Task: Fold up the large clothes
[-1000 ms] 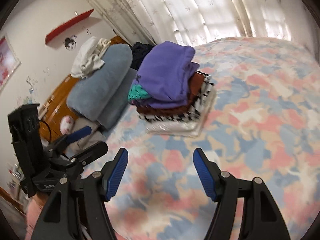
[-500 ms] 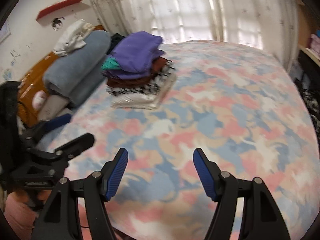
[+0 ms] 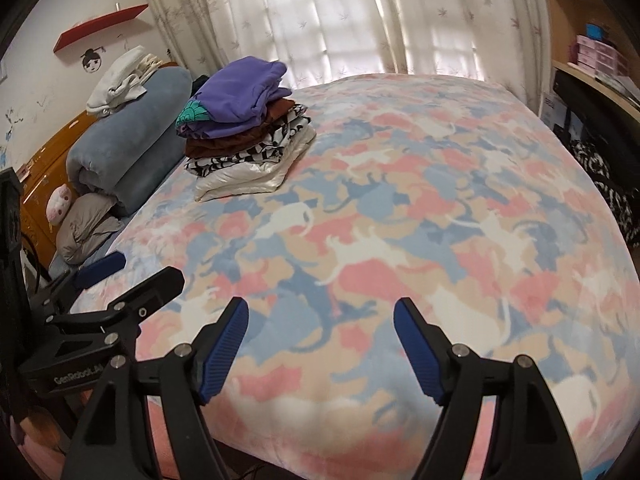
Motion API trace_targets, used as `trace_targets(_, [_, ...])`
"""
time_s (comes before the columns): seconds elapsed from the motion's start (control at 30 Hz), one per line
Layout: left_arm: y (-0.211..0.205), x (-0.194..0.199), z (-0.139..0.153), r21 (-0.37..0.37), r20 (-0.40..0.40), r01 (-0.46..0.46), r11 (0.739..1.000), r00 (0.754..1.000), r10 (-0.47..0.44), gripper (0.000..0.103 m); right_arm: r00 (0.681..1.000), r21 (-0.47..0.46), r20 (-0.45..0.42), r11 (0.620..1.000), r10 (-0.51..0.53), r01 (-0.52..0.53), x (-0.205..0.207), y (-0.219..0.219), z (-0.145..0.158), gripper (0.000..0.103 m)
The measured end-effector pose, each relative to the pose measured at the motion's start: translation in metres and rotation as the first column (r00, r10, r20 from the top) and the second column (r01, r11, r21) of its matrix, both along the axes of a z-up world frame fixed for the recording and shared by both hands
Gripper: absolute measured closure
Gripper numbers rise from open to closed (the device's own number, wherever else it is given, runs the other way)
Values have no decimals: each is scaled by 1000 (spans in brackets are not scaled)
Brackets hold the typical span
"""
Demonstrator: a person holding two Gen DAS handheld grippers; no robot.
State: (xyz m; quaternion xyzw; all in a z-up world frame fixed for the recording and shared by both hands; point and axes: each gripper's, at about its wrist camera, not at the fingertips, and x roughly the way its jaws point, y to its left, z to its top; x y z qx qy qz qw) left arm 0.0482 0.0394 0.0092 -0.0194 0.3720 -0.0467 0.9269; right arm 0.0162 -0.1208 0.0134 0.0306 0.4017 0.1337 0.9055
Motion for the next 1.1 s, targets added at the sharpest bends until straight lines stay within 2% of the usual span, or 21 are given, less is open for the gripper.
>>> trace_targets(0.17, [-1,-10,-2,-23,-9,-4,1000,1000,4,1,999,1,25,1000,-24,24,-15,-4,-1,26])
trace_targets(0.37, [-4,-20,2,22,29,-27,999,999,27,1,999,-3,36,1000,-29,29,-23,-3,-3,25])
trace_targets(0.77, [-4,-18,-3,13,-23,-21,1000,999,22,1,997,-5,62,999,-41,42,-28,-5,-1,25])
trace_targets(1.1, [-4,-17,-4,33,-17,-35,999,999,36,1,997,-7,61,999,-39,40,-28,-6,-2,25])
